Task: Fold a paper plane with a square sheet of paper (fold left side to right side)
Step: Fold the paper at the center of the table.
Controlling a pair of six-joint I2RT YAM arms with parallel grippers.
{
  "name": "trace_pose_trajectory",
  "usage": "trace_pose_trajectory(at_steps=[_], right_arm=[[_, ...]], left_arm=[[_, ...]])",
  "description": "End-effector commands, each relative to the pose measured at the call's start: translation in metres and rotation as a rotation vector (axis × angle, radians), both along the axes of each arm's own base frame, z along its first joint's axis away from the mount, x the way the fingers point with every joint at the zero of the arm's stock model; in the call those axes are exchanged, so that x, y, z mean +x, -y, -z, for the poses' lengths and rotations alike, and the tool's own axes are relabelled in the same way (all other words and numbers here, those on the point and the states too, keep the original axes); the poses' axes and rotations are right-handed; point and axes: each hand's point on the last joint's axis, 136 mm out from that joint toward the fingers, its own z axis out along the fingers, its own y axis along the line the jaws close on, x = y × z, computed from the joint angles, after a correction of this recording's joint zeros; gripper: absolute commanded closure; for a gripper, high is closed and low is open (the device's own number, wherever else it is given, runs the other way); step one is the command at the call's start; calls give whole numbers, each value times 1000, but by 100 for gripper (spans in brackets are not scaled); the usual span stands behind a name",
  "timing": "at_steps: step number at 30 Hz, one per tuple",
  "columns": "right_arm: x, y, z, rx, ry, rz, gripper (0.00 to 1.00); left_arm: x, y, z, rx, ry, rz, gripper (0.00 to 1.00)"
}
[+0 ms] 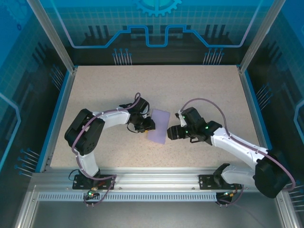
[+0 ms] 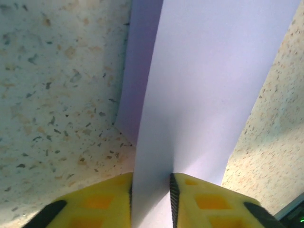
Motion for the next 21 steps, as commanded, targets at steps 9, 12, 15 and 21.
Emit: trace_pose_trajectory(at_steps=[9, 12, 15, 21], right_arm=[[-32, -45, 13, -190, 360, -292, 22], [-38, -63, 14, -237, 425, -365, 18], [-39, -77, 20, -257, 444, -412, 17], [-34, -93, 33, -287, 447, -454, 17]], left_arm=[[-14, 7, -29, -114, -30, -62, 88], [-16, 9, -33, -134, -38, -66, 89], [-19, 12, -34, -148, -54, -65, 90], [-21, 15, -32, -154, -64, -62, 90]])
